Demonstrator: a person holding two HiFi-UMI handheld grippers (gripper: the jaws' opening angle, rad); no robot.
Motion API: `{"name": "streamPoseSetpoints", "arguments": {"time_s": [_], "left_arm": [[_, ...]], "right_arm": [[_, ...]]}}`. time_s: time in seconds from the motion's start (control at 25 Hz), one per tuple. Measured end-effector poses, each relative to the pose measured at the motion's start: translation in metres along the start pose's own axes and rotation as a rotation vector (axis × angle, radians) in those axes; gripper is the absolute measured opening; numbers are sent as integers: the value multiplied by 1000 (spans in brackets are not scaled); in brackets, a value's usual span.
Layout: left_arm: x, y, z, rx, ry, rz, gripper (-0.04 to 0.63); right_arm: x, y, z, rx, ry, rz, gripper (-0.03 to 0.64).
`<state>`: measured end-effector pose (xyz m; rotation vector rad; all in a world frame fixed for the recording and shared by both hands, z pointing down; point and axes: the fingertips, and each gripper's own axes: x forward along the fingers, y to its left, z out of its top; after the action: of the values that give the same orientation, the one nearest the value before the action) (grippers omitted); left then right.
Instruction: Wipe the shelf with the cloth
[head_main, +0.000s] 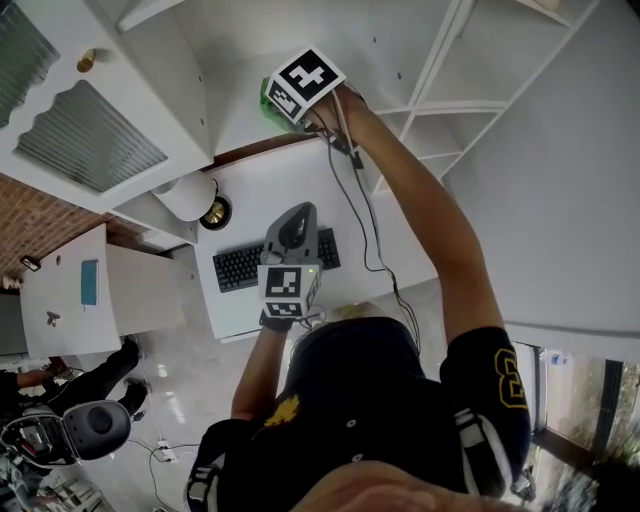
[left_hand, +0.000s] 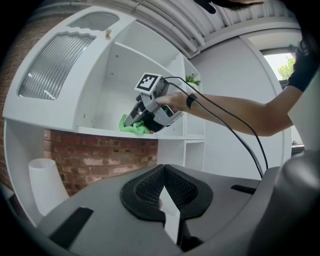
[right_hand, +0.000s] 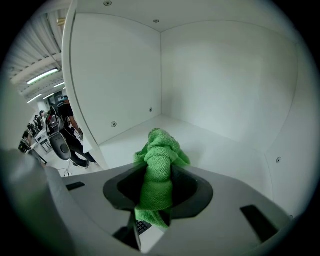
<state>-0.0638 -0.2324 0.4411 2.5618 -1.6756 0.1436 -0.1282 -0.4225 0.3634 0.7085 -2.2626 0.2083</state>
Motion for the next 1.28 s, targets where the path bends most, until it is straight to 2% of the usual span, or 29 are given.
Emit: {"name": "streamPoseSetpoints", "arguments": {"time_s": [1.28], "left_arm": [[10, -14, 1, 12, 1, -60, 18]], "right_arm": [[-30, -58, -36, 92, 11, -93, 126]]}}
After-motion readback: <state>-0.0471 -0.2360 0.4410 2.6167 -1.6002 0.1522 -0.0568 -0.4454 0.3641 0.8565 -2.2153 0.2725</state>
